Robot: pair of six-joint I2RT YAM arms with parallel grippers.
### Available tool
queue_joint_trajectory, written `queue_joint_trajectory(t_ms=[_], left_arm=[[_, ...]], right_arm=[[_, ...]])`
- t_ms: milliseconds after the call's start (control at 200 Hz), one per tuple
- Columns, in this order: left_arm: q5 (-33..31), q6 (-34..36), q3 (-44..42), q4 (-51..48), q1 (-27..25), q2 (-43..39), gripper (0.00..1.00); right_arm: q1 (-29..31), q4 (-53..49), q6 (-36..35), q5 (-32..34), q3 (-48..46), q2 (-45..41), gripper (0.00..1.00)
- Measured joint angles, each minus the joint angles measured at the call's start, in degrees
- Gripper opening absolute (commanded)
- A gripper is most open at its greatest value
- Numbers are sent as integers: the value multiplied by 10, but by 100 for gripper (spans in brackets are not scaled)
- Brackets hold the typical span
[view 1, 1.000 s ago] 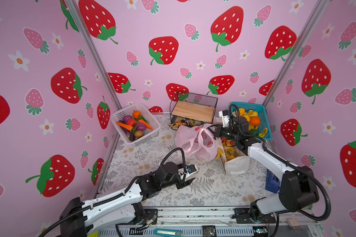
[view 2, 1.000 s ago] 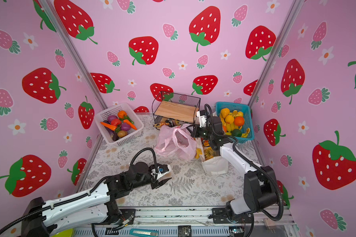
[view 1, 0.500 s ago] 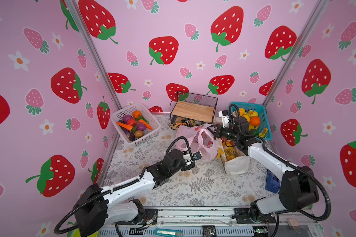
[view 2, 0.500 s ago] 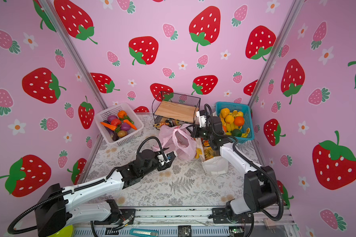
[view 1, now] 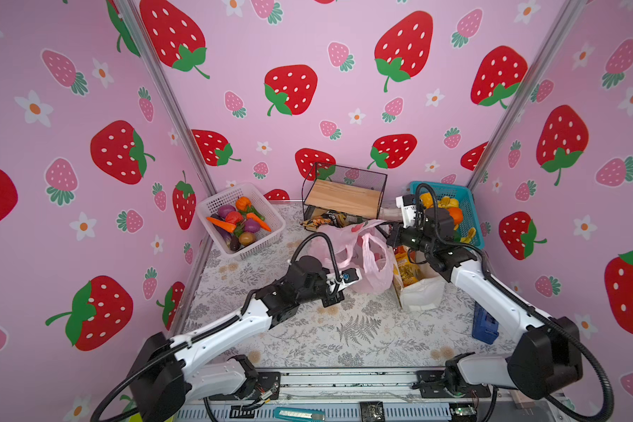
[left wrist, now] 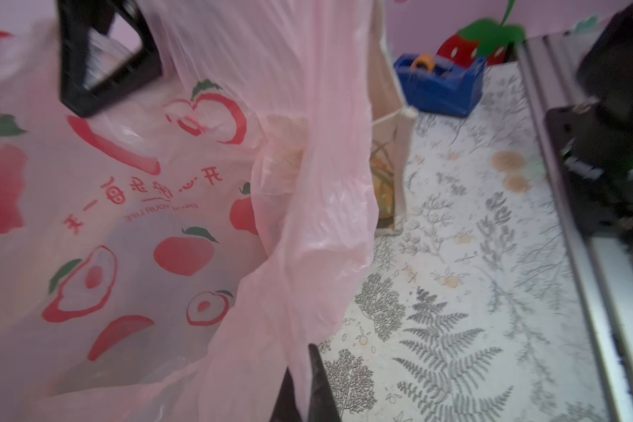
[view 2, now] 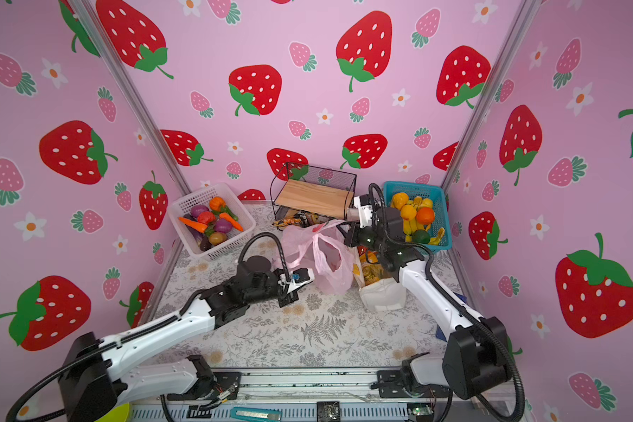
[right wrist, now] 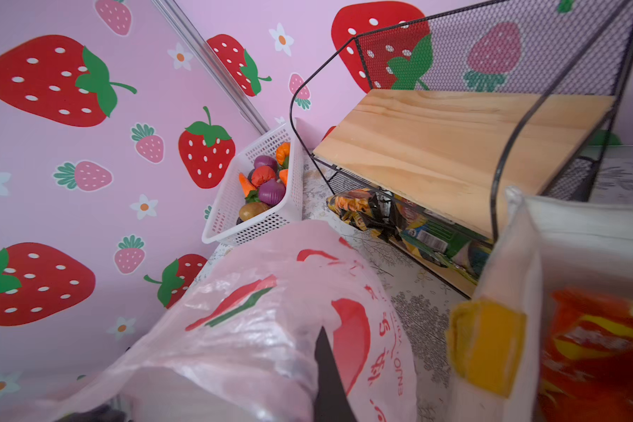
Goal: Place the mixed food into the grocery bags and tie them
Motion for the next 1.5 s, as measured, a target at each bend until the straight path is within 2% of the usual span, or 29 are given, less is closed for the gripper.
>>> queue_joint_trajectory(t_ms=[105, 220, 465, 610, 635, 735, 810, 870, 960, 1116, 1276, 1501], left_arm=[[48, -39, -41, 25, 0, -103, 0], [76, -62, -68, 44, 2, -141, 0], [142, -105, -102, 68, 45, -98, 0], [183, -119, -102, 77, 72, -57, 0], [189, -122, -102, 77, 77, -49, 4], [201, -139, -102, 75, 87, -33, 35], [207, -156, -102, 77, 88, -37, 43], [207, -176, -102, 81, 88, -47, 49], [197, -211, -101, 85, 88, -68, 51], [139, -270, -79, 82, 90, -92, 55], [96, -326, -31, 70, 105, -80, 52], [24, -375, 48, 31, 120, 0, 49]], right_arm=[[0, -63, -42, 33, 17, -37, 0], [3, -115, -77, 43, 26, -75, 0], [8, -194, -101, 106, 26, -121, 0], [8, -178, -88, 121, -3, -117, 0], [9, -171, -85, 121, -9, -113, 0], [14, -143, -70, 118, -32, -94, 0], [20, -124, -59, 117, -45, -77, 0], [24, -109, -54, 115, -52, -66, 0], [27, -90, -47, 110, -59, -58, 0], [29, -61, -46, 95, -61, -54, 0], [29, -48, -55, 87, -61, -54, 0], [29, -38, -65, 72, -61, -47, 0]])
